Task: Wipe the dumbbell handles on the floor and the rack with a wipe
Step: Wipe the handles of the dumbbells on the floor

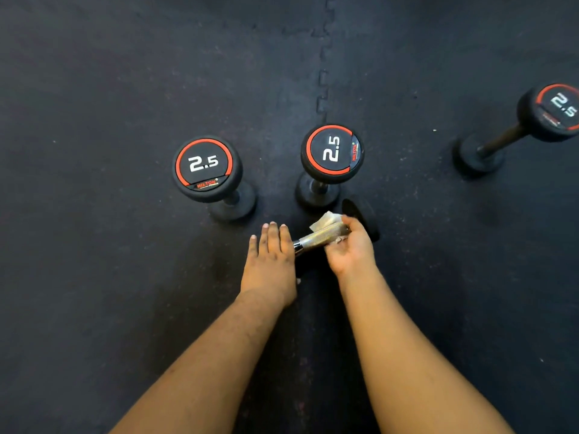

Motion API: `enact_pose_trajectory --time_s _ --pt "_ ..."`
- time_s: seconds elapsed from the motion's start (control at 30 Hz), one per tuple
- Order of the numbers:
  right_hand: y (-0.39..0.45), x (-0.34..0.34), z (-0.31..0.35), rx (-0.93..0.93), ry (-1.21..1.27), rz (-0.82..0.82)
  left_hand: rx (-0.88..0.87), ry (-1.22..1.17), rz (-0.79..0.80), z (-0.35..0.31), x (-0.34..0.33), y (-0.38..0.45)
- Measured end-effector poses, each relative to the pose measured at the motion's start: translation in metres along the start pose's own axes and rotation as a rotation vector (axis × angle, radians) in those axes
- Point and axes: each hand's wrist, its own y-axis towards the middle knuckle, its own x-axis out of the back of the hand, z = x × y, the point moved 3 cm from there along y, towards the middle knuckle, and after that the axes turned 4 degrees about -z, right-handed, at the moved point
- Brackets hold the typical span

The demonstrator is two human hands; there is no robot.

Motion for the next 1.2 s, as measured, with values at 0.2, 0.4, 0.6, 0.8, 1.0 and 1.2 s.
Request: enact_pose_trajectory --time_s 0.2,0.4,0.6,0.8,1.0,1.2 --pt "-0.017 0.0 -0.005 0.125 0.035 -0.11 0.008 0.001 -0.021 0.001 -0.001 0.002" --pt "-0.007 0.005 -0.017 0.008 -0.026 0.15 0.002 -0.008 -0.024 0.001 -0.001 0.001" --pt "-0.009 0.009 -0.008 0.046 0.03 0.123 0.008 -0.011 -0.023 0.001 -0.001 0.0" --pt "-0.017 0.012 -0.043 0.004 -0.099 0.155 0.011 0.005 -0.013 0.001 0.001 0.0" --pt "-0.017 -0.001 -0.004 0.168 0.041 -0.058 0.021 -0.014 -0.018 0.001 -0.001 0.002" --pt "-0.01 -0.01 0.002 0.001 -0.096 0.016 0.024 0.008 -0.008 0.001 0.002 0.0"
